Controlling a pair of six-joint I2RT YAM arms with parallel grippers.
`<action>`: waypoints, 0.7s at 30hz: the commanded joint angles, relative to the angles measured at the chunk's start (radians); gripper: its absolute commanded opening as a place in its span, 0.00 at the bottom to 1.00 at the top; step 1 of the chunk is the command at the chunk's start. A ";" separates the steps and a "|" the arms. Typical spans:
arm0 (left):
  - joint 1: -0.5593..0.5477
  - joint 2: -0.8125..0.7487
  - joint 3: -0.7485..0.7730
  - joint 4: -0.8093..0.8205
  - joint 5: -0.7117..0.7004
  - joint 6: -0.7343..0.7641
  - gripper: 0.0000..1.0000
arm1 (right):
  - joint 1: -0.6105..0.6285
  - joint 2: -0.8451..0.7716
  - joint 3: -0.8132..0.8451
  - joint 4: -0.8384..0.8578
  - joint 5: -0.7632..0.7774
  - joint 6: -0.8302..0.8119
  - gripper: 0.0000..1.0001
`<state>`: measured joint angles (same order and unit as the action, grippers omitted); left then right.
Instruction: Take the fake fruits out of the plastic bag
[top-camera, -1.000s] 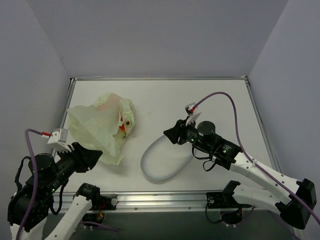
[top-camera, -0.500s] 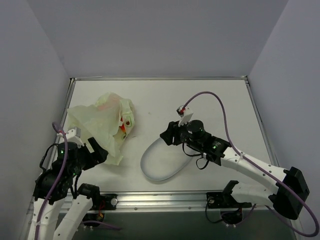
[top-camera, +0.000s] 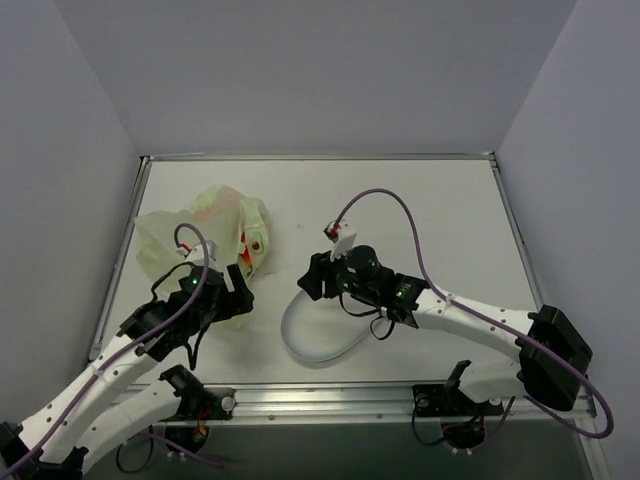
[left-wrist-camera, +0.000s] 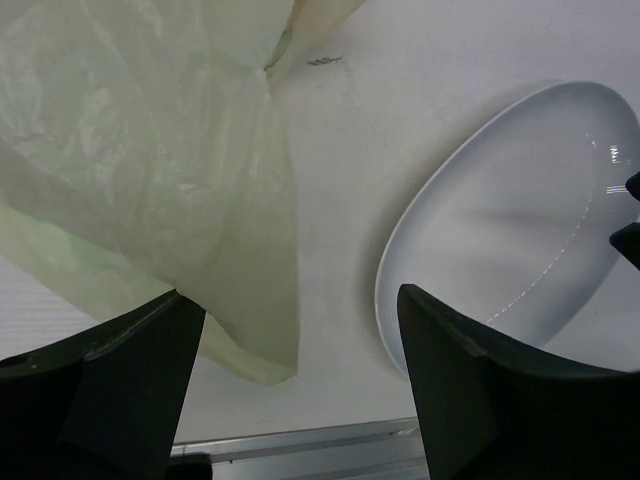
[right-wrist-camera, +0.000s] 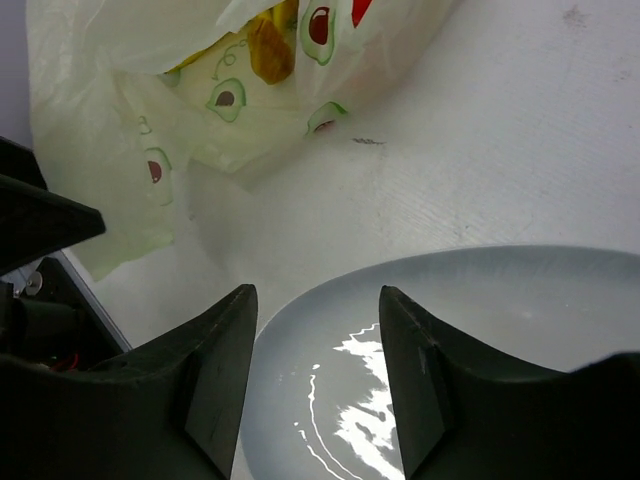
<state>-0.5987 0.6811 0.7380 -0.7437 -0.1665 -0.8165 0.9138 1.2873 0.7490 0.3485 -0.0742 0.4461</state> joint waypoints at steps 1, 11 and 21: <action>-0.111 0.087 0.014 0.112 -0.223 -0.093 0.74 | 0.013 0.047 0.055 0.115 0.019 0.009 0.50; -0.154 0.101 -0.080 0.162 -0.409 -0.118 0.59 | -0.015 0.386 0.315 0.149 0.148 -0.092 0.69; -0.158 0.081 -0.158 0.311 -0.427 -0.070 0.70 | -0.049 0.664 0.608 0.132 0.085 -0.136 0.68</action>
<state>-0.7471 0.7425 0.5632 -0.5289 -0.5705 -0.9100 0.8688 1.9194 1.2747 0.4538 0.0147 0.3344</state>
